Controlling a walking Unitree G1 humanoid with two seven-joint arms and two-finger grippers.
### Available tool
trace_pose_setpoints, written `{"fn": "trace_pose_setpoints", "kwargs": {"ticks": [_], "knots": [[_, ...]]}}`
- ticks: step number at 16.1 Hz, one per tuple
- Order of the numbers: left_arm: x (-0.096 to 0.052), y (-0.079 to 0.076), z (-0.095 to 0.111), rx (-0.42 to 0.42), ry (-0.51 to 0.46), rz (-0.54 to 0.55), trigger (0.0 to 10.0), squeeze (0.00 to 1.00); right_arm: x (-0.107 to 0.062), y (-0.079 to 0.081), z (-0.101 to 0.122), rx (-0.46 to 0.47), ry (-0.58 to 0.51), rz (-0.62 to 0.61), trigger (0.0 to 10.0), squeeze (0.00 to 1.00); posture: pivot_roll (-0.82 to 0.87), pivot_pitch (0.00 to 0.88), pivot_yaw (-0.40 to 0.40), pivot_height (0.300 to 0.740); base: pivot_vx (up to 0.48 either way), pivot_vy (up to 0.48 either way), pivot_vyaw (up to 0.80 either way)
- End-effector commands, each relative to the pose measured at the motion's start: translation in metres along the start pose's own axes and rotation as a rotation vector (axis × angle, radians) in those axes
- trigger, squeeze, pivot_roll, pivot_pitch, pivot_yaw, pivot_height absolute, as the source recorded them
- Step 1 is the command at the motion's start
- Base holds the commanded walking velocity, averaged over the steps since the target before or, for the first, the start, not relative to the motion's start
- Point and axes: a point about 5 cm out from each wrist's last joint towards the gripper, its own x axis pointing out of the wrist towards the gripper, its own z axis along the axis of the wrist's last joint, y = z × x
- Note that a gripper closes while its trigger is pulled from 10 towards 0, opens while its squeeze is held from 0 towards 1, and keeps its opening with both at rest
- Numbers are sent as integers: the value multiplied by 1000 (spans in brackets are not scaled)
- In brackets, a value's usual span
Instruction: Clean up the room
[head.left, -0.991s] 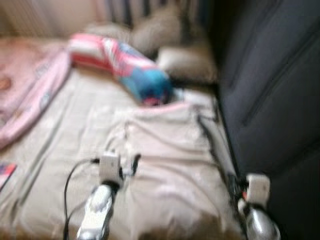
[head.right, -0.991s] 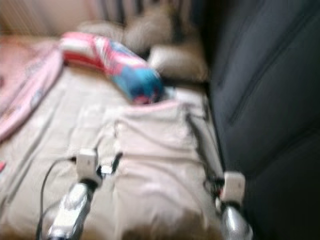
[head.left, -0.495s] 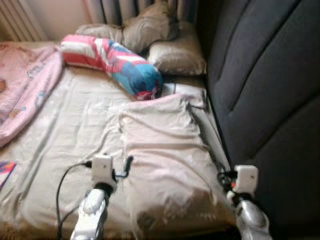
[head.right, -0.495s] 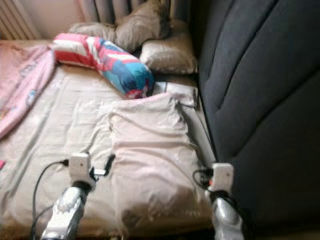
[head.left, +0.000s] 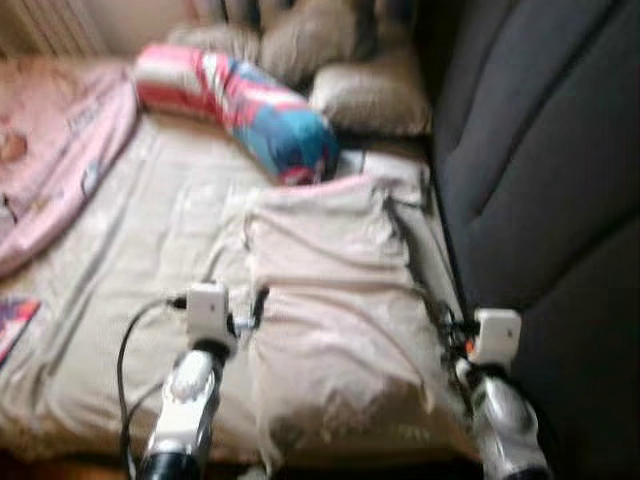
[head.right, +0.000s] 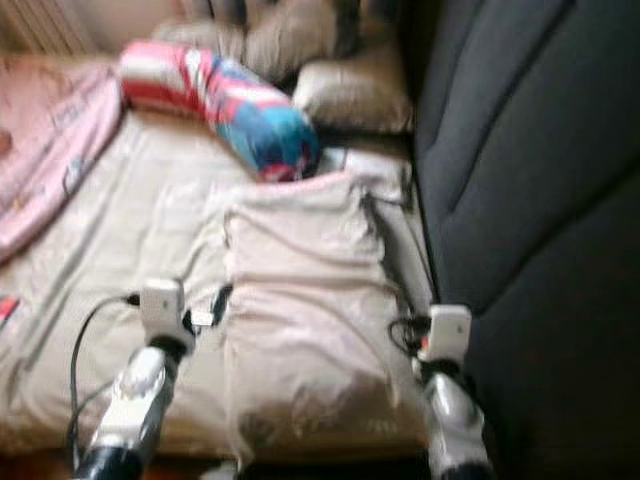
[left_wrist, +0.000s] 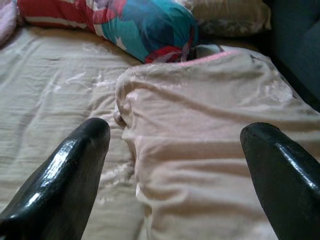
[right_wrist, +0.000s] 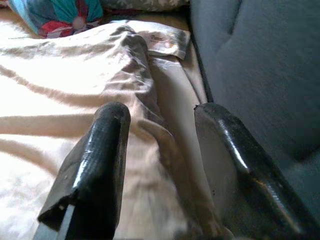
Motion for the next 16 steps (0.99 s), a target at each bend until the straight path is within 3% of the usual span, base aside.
{"fn": "trace_pose_setpoints", "kwargs": {"ticks": [1,12,16], "knots": [[-2,-1,-4,-6,13,1,10000,0,-6,-7,-5,3,14,-23,10000,0,13,167,-10,740,0,0,0],[-1,0,-6,1,17,-15,10000,0,-1,-3,-8,-25,64,2,10000,0,14,165,-3,740,0,0,0],[0,-1,-4,2,12,-20,10000,0,-1,-1,-9,-26,77,19,10000,0,17,171,-7,702,0,0,0]]}}
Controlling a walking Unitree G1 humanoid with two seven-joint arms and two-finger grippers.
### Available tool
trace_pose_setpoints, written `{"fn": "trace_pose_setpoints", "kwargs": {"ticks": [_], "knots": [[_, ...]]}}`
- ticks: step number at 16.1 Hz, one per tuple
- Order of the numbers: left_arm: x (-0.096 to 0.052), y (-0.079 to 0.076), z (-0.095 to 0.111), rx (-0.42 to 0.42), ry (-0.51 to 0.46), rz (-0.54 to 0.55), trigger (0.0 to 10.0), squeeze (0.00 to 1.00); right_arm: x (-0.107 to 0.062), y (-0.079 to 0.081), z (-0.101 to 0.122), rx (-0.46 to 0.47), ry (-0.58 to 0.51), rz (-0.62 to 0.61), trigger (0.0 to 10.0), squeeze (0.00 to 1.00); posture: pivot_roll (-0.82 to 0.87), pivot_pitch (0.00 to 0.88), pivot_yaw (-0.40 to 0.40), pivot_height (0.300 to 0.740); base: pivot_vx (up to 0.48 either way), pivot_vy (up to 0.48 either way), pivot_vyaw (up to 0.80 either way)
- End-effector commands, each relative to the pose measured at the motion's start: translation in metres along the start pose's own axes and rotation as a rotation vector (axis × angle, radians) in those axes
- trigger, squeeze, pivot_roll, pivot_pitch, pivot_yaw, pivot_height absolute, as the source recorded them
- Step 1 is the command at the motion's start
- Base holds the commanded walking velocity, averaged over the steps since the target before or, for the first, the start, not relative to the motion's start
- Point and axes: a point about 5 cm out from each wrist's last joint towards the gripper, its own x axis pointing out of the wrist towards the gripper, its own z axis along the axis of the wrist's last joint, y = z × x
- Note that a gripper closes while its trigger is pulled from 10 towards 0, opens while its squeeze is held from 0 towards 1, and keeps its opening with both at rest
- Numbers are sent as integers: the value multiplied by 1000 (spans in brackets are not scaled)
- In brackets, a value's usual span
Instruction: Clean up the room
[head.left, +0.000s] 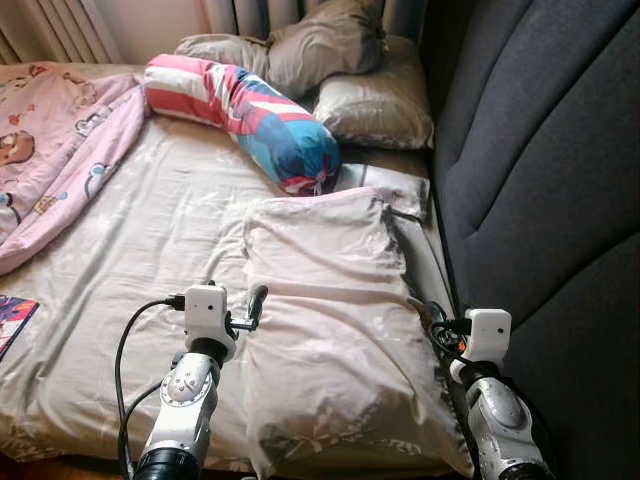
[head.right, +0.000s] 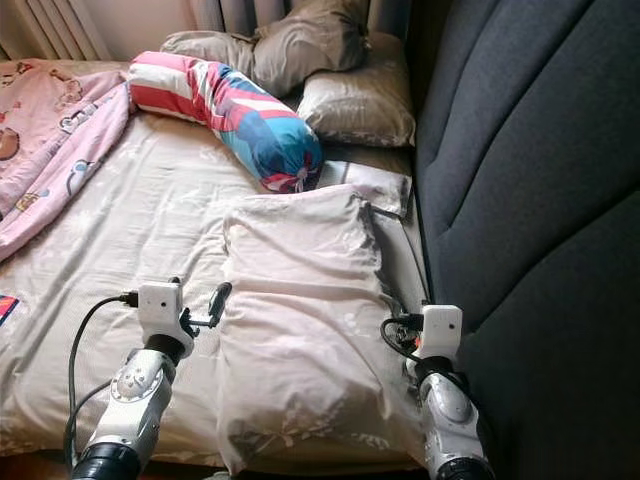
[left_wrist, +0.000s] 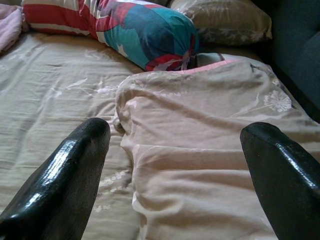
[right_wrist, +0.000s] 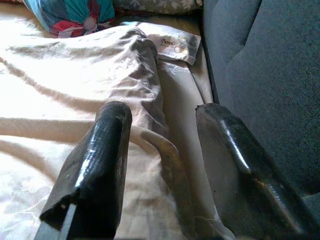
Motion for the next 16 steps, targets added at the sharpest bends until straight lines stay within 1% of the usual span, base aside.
{"fn": "trace_pose_setpoints", "kwargs": {"ticks": [1,4,5,8,9,10,11,16], "knots": [[0,-1,-3,-1,14,-7,10000,0,-2,1,-5,-12,33,17,10000,0,18,173,-10,692,0,0,0],[4,-4,-1,-38,9,3,10000,0,-1,3,-3,-14,15,30,10000,0,18,179,-11,688,0,0,0],[4,-4,-1,-37,10,0,10000,0,0,3,-2,-15,16,32,10000,0,18,180,-12,688,0,0,0],[4,-7,-2,-45,12,-4,10000,0,4,6,-3,-23,53,44,10000,0,22,177,-13,679,0,0,0],[3,-9,-4,-50,18,-11,10000,0,2,7,-5,-25,50,41,10000,0,21,174,-14,664,0,0,0],[3,-9,-4,-51,19,-11,10000,0,1,7,-5,-21,39,39,10000,0,23,172,-14,659,0,0,0],[3,-9,-4,-53,19,-9,10000,0,0,6,-6,-6,34,31,10000,0,25,171,-13,659,0,0,0],[4,-10,-4,-66,23,-3,10000,0,-1,12,-11,-17,63,53,10000,0,28,169,-15,659,0,0,0]]}}
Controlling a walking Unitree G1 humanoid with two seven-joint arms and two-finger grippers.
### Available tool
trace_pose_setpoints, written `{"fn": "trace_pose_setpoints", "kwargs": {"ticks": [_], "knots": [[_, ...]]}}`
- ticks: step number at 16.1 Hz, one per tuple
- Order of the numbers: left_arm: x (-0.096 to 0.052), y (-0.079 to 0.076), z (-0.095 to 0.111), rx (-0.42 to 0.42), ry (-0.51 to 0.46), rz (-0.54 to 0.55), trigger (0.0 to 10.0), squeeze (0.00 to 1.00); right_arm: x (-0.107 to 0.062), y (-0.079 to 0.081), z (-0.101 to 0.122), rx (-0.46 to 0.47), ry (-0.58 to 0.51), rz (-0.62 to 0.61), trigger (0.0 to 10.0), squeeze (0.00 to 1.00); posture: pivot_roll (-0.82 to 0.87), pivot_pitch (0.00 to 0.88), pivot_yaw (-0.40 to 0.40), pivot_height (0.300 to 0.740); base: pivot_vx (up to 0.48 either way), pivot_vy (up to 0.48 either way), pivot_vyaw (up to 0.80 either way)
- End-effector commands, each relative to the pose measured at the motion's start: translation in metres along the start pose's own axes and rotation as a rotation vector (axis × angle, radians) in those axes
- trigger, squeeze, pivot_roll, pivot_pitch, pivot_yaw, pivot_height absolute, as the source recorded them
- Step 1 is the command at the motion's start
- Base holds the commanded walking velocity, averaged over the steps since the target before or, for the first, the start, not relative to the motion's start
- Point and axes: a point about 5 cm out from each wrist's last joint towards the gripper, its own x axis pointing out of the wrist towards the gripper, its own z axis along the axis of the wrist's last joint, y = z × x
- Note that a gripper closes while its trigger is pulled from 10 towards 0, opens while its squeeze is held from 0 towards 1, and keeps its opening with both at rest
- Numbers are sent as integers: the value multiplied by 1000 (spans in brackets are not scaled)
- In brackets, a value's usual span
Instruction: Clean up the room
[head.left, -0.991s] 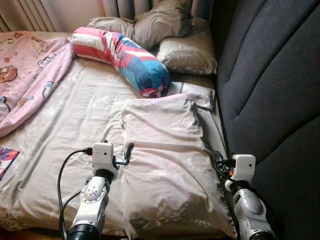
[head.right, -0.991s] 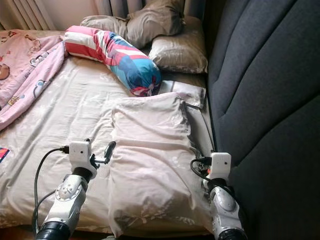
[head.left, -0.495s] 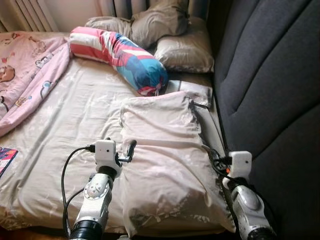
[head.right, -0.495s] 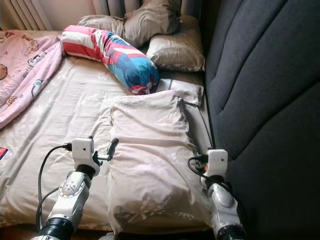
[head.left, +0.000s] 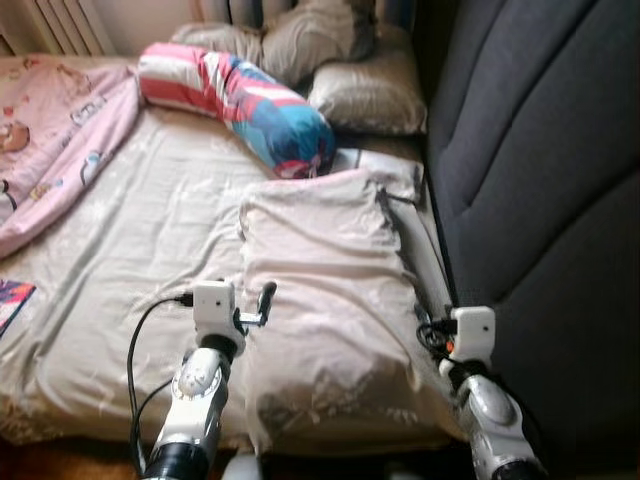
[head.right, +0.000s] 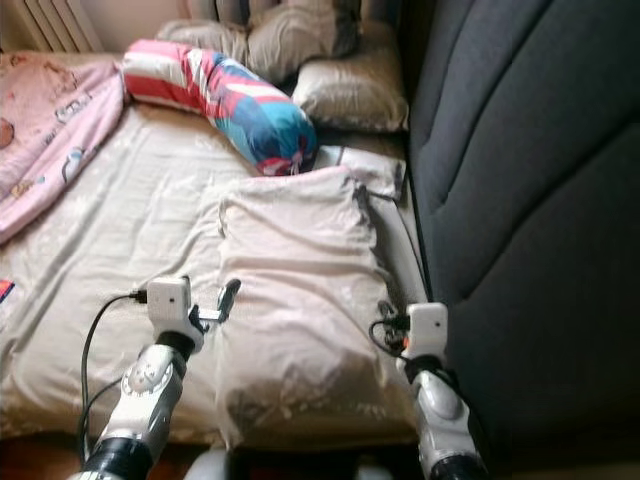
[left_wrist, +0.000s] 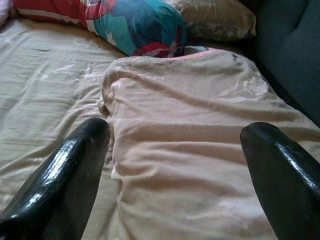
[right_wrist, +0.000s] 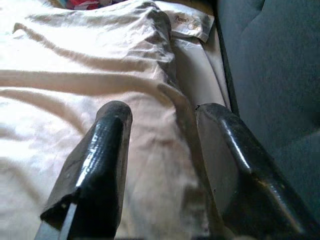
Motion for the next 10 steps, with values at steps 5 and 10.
{"fn": "trace_pose_setpoints", "kwargs": {"ticks": [5,10], "knots": [[-1,-2,-6,-18,34,-3,10000,0,-4,1,-10,-6,47,-5,10000,0,31,191,-19,659,0,0,0],[-2,0,-6,-21,36,6,10000,0,-4,2,-8,-1,30,-8,10000,0,33,203,-16,659,0,0,0]]}}
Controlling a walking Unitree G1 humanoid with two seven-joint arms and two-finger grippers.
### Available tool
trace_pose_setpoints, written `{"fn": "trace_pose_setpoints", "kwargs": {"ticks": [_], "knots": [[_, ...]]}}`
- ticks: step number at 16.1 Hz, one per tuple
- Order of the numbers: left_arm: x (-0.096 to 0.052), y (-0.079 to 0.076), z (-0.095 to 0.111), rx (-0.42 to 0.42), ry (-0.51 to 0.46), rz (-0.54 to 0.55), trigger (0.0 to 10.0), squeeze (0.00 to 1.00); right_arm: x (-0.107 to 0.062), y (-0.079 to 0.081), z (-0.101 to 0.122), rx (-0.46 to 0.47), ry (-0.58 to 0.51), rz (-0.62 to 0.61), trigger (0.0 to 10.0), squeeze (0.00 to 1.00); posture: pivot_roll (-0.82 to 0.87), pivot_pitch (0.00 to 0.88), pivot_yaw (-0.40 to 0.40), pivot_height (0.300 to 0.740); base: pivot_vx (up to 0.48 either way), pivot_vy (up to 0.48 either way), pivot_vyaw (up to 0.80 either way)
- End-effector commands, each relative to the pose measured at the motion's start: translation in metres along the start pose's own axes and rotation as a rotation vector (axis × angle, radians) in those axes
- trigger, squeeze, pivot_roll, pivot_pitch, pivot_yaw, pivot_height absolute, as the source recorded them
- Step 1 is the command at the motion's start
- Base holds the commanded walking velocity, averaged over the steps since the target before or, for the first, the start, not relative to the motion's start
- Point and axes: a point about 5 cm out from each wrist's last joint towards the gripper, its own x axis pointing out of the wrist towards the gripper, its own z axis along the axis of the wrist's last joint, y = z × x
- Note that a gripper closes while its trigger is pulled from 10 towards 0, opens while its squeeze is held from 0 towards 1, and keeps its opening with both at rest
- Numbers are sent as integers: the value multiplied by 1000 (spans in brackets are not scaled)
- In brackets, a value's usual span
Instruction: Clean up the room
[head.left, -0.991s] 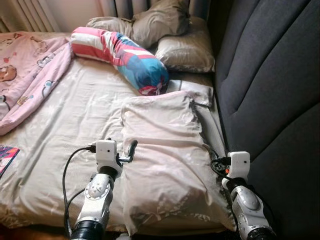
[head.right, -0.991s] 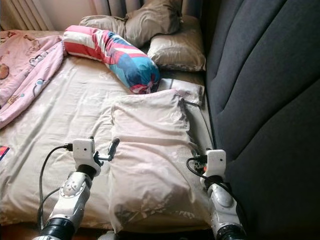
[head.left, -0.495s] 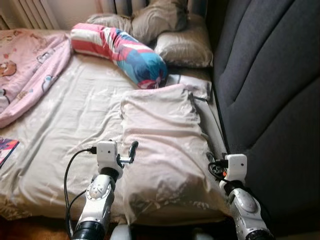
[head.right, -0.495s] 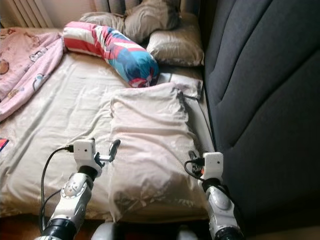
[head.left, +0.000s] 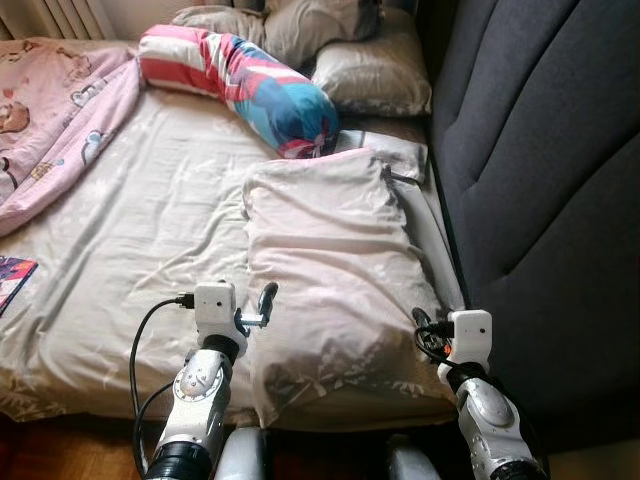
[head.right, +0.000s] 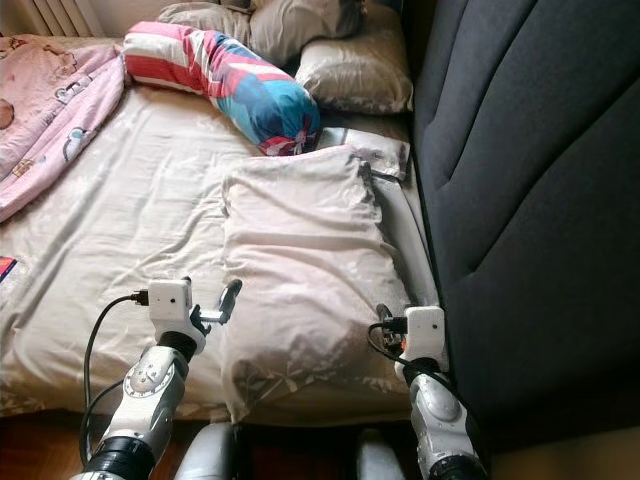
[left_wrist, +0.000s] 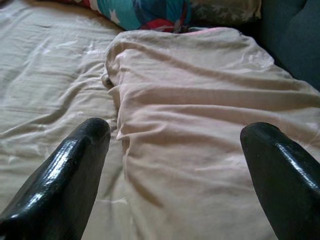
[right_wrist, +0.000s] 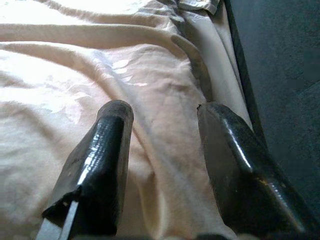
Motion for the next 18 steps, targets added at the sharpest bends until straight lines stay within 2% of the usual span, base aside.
{"fn": "trace_pose_setpoints", "kwargs": {"ticks": [1,6,18], "knots": [[-1,1,-3,-5,21,-1,10000,0,-2,1,-3,11,2,-2,10000,0,33,205,-15,659,0,0,0],[7,-1,2,-5,16,-7,10000,0,5,3,6,11,-14,9,10000,0,33,212,-13,659,0,0,0],[10,-7,6,6,3,-32,10000,0,6,3,6,10,-4,13,10000,0,30,219,-9,659,314,0,0]]}}
